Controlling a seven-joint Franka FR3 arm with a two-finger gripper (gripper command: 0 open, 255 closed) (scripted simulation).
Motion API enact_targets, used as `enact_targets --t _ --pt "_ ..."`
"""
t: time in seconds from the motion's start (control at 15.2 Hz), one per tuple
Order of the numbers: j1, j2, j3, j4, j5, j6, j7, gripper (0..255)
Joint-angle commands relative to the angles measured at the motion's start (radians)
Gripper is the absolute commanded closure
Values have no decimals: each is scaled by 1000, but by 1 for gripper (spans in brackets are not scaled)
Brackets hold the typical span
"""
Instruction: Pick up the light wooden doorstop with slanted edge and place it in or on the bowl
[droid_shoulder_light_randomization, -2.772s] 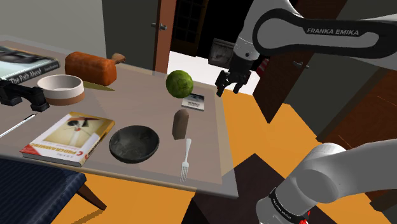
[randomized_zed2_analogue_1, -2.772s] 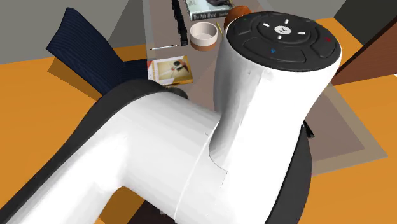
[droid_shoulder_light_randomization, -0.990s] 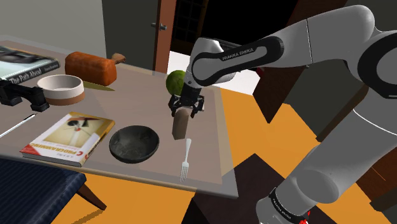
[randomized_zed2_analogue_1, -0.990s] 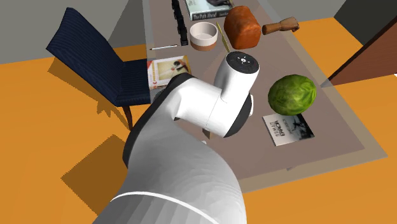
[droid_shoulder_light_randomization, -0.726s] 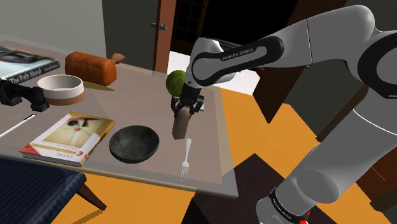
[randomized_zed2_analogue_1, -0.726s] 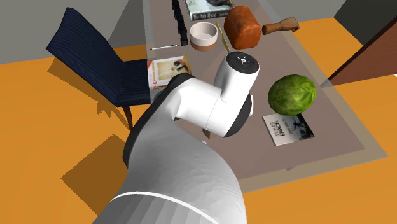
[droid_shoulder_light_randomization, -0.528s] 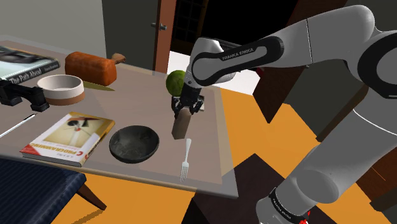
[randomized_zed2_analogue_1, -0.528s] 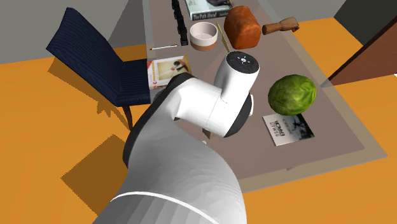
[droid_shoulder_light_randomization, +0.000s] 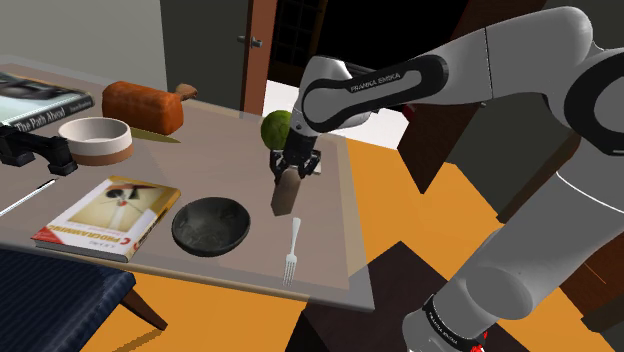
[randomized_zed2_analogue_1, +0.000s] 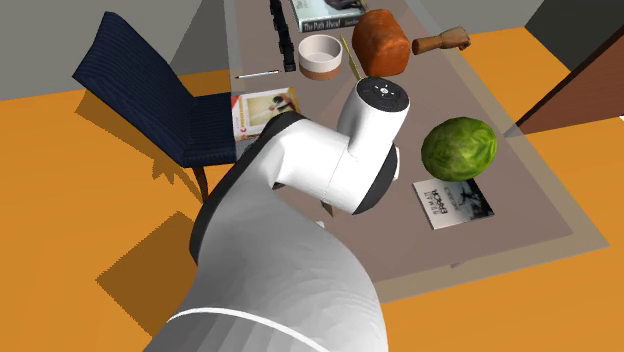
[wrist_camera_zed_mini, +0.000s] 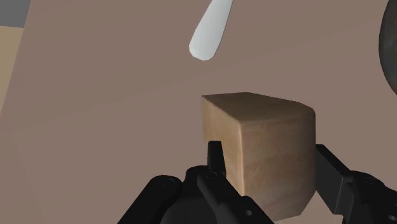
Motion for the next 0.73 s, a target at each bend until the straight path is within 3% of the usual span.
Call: enact_targets --t 0.0,0.66 --pt "0 -13 0 11 2 -24 1 255" --pt "-3 -67 -6 92 6 -158 7 255"
